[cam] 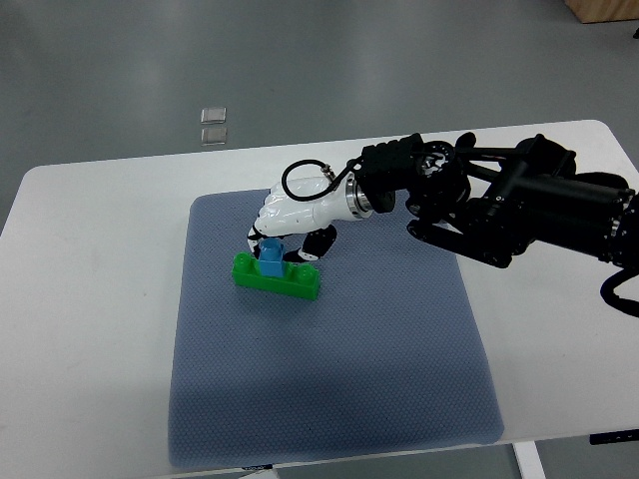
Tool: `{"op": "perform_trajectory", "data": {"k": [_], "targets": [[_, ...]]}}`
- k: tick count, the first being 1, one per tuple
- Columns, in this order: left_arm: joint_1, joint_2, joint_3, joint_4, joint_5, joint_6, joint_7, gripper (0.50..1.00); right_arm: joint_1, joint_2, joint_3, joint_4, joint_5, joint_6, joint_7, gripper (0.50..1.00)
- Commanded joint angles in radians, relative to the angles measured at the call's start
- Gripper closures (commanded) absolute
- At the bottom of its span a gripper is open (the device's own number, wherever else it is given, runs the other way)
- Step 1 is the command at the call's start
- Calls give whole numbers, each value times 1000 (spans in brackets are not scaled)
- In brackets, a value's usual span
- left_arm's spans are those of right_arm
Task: Stack blue block on green block with right hand
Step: 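Press the blue block down onto the green block's studs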
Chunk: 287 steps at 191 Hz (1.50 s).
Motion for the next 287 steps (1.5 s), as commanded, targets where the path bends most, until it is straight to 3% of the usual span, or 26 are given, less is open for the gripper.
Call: {"op": "perform_trajectory", "data": {"k": [1, 287], "targets": [[0, 0, 0, 0, 0, 0, 0, 500, -4, 1, 0, -4, 0, -2, 0, 961], [0, 0, 1, 0, 0, 0, 0, 500, -30, -4, 0, -29, -2, -6, -2, 961]]}}
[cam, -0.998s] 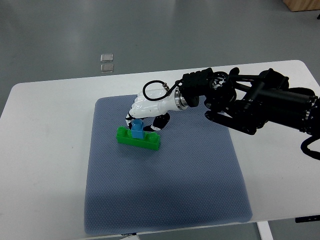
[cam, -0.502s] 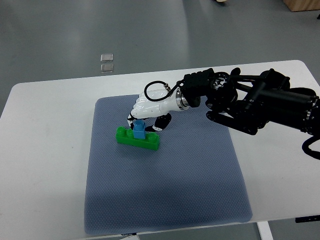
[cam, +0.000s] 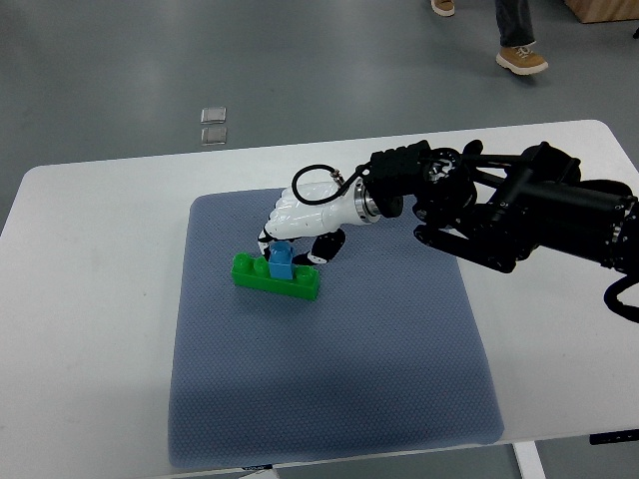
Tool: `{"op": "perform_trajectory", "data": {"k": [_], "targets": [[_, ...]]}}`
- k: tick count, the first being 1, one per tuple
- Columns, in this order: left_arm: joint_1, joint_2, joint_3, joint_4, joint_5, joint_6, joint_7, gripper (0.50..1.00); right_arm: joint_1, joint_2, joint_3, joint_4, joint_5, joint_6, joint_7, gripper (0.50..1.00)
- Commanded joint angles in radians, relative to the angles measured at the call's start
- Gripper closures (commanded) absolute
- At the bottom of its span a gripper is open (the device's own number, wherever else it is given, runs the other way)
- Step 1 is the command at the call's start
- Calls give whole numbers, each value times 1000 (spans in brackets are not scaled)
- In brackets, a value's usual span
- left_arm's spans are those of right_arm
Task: Stack blue block on green block with right hand
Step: 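Press the blue block down onto the green block's studs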
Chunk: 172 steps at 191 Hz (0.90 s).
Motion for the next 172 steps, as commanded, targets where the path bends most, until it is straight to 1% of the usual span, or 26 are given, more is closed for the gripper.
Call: {"op": "perform_trajectory", "data": {"k": [1, 54, 87, 172], "targets": [[0, 0, 0, 0, 0, 0, 0, 500, -3, 3, 3, -5, 0, -1, 0, 961], [0, 0, 1, 0, 0, 0, 0, 500, -11, 8, 4, -14, 0, -1, 0, 961], [0, 0, 1, 0, 0, 0, 0, 500, -17, 8, 4, -28, 0, -21, 0, 961], [0, 0, 0, 0, 0, 0, 0, 500, -37, 30, 4, -37, -2, -23, -5, 961]]}}
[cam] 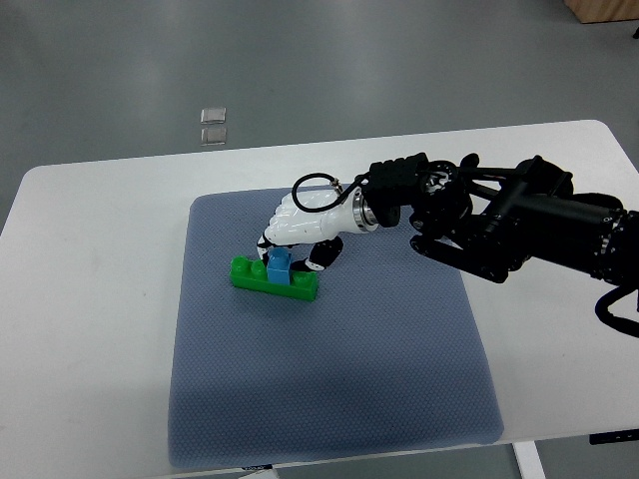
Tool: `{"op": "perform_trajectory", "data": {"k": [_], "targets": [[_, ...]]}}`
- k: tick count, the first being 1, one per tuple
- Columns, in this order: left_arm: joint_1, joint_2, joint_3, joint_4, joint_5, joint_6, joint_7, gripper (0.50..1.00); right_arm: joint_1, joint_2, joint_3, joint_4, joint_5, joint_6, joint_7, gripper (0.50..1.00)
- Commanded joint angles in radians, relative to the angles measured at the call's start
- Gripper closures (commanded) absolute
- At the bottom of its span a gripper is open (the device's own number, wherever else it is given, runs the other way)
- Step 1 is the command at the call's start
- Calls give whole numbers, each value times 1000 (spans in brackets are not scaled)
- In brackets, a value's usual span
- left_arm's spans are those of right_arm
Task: Stack blue block on green block with right hand
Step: 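Press the blue block down onto the green block's studs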
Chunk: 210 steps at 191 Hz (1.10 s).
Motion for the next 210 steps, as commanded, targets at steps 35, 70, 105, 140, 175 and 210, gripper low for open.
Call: {"op": "perform_trajectory", "data": {"k": [35, 70, 105, 140, 175, 210], "targets": [[0, 0, 0, 0, 0, 0, 0, 500, -4, 2, 0, -12, -1, -1, -1, 961], [0, 0, 0, 0, 0, 0, 0, 500, -7, 8, -5, -21, -1, -11, -1, 961], [0, 0, 0, 0, 0, 0, 0, 500, -17, 16, -6, -29, -2, -12, -1, 961], [0, 0, 0, 0, 0, 0, 0, 500, -15, 16, -8, -29, -2, -14, -1, 961], [0, 0, 0, 0, 0, 0, 0, 500, -12, 15, 1, -29, 1, -15, -4, 816], [0, 0, 0, 0, 0, 0, 0, 500, -3, 8, 1, -27, 2, -20, -4, 783]]}}
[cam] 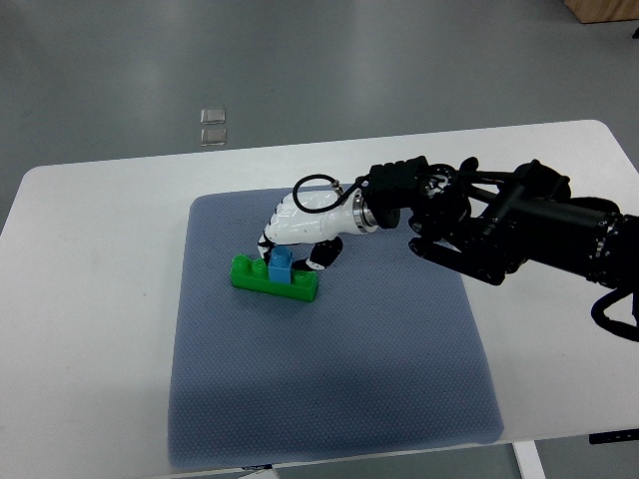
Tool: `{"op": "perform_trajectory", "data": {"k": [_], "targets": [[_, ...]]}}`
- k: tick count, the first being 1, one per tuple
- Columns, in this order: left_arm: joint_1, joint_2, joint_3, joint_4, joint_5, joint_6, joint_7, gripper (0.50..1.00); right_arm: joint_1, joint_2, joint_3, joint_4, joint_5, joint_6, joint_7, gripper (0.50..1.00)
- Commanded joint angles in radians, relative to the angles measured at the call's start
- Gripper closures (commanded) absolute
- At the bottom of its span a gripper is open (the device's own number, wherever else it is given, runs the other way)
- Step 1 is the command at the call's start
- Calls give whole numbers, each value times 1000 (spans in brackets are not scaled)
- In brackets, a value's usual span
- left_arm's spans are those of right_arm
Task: Stack blue block on green block with right hand
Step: 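Press the blue block down onto the green block's studs, then open the right hand fingers and lift away from the stack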
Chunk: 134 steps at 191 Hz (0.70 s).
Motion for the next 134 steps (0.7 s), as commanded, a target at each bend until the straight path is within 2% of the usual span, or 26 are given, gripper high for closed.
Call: {"op": "perform_trajectory", "data": {"k": [1, 19, 27, 103, 124, 128, 133, 134], "targets": [[0, 0, 0, 0, 0, 0, 0, 500, 4, -3, 1, 0, 1, -1, 1, 783], [0, 0, 0, 0, 0, 0, 0, 500, 13, -4, 1, 2, 1, -1, 1, 777], [0, 0, 0, 0, 0, 0, 0, 500, 24, -4, 1, 2, 3, -1, 1, 754], [0, 0, 0, 0, 0, 0, 0, 500, 70, -18, 2, 13, 5, 1, 1, 736], [0, 0, 0, 0, 0, 0, 0, 500, 82, -23, 2, 11, 5, -1, 0, 705], [0, 0, 1, 0, 0, 0, 0, 500, 82, -26, 2, 11, 5, -1, 0, 683], [0, 0, 0, 0, 0, 0, 0, 500, 80, -27, 2, 11, 5, -2, 0, 616], [0, 0, 0, 0, 0, 0, 0, 500, 80, -27, 2, 11, 5, -2, 0, 615]]}}
